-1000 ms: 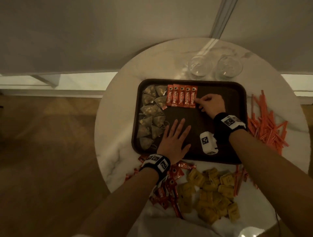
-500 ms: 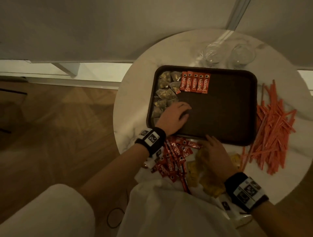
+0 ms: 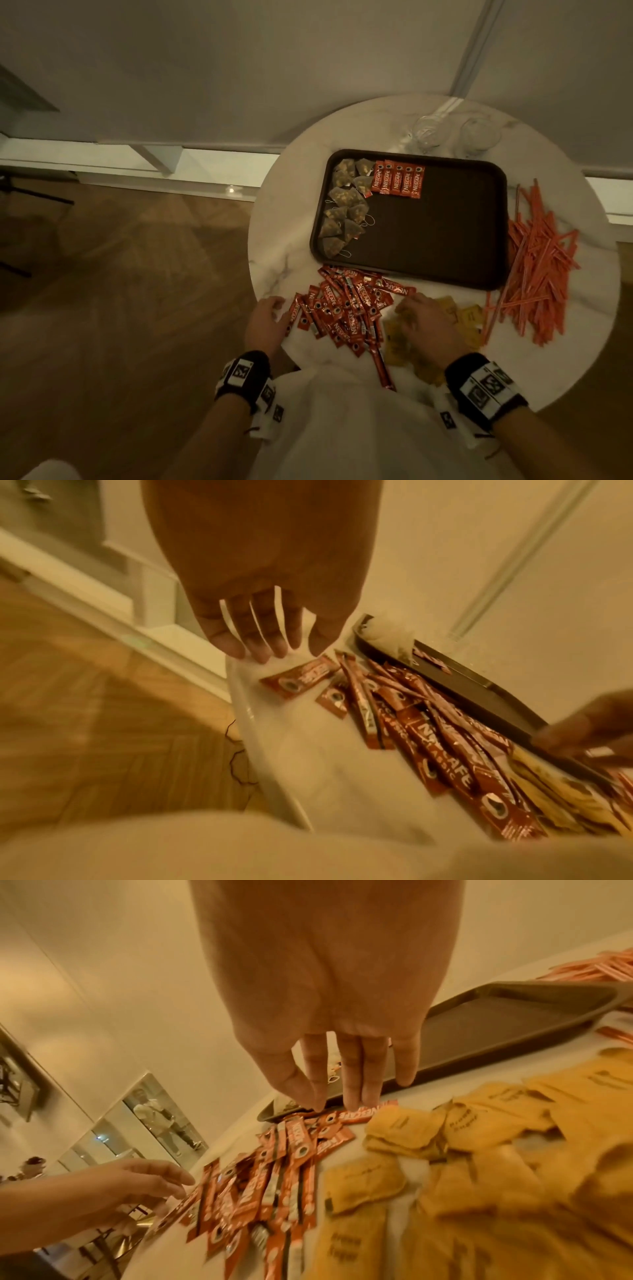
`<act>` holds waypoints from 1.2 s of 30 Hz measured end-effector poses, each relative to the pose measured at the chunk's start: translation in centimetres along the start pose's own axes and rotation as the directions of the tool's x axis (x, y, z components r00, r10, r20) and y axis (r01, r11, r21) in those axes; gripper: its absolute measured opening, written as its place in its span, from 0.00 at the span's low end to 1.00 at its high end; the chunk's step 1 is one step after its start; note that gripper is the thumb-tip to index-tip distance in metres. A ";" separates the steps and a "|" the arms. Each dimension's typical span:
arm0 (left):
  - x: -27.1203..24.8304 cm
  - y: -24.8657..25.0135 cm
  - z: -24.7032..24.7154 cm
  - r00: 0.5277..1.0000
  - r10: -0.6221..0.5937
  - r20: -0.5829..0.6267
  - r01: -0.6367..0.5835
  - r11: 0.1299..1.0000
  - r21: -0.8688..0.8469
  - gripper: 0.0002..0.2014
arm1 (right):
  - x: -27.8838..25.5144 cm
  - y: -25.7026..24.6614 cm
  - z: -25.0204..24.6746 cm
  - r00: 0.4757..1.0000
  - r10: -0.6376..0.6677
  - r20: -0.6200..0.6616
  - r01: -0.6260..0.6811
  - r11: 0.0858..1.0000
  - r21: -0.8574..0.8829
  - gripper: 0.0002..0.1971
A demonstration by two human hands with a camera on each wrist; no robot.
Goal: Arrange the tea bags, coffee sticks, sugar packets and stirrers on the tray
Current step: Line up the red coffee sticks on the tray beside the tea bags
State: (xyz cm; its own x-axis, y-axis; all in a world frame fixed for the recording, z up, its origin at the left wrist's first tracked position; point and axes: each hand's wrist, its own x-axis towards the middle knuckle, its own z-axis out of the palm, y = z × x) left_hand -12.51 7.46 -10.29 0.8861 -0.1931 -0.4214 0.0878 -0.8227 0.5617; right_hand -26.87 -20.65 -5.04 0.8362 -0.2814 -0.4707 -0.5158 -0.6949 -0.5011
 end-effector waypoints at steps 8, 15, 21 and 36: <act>-0.4 -0.2 0.2 0.998 0.017 0.061 -0.031 0.971 0.238 0.07 | -2.8 -0.6 1.3 0.992 0.101 0.073 -0.109 0.988 0.106 0.08; -0.5 0.1 -2.7 0.999 0.014 0.032 -0.018 0.995 0.100 0.02 | -3.0 -1.2 0.8 0.996 0.082 0.033 -0.087 0.977 0.195 0.05; -2.3 3.4 -5.5 0.977 0.199 -0.071 -0.207 0.970 -0.130 0.06 | -3.0 -5.5 -1.1 0.999 -0.018 -0.040 0.031 0.933 0.359 0.07; -4.7 10.7 -2.2 0.841 0.416 0.345 -0.363 0.908 -0.209 0.20 | -3.1 -7.1 -2.2 0.993 -0.121 0.004 0.098 0.824 0.558 0.01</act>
State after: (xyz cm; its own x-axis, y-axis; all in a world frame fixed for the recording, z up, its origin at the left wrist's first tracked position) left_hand -14.74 0.71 -0.73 0.6251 -0.6891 -0.3667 -0.1469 -0.5652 0.8118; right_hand -25.39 -16.30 1.60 0.8917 -0.1930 -0.4095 -0.4469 -0.2309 -0.8643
